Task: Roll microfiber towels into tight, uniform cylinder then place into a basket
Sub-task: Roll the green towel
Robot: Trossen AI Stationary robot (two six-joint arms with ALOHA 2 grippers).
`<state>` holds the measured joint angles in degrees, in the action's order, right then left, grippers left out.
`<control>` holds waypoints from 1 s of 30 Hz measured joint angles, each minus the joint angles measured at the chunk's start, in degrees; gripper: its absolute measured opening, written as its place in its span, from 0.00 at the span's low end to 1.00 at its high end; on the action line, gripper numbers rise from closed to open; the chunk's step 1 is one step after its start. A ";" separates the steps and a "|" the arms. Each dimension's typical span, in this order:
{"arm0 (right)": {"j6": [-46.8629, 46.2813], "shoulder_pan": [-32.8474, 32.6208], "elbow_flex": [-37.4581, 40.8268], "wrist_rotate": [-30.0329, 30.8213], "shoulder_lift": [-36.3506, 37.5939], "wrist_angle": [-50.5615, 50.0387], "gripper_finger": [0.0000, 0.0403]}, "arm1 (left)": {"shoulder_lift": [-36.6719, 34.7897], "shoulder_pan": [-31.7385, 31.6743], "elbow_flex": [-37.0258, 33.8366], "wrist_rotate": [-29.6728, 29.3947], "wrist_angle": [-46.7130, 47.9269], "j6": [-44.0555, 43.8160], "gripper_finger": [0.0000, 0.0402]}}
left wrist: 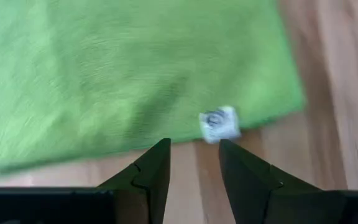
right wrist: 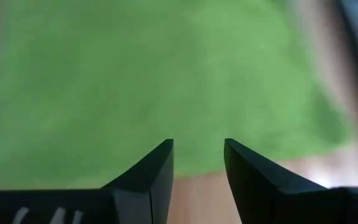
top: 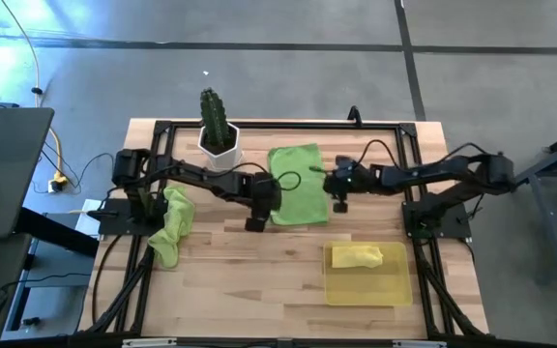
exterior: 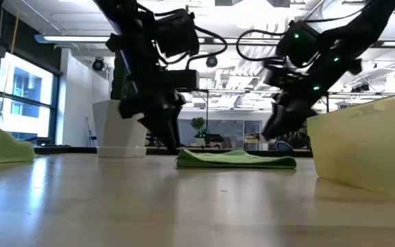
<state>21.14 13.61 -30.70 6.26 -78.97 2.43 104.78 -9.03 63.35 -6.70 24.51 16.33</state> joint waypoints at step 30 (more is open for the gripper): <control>27.80 -8.79 0.02 -5.39 2.00 -9.34 0.33 | 4.32 5.41 -1.61 0.84 -8.79 20.17 0.32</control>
<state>48.94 4.82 -30.68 0.86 -76.97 -6.91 109.10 -3.62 61.73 -5.86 15.73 36.50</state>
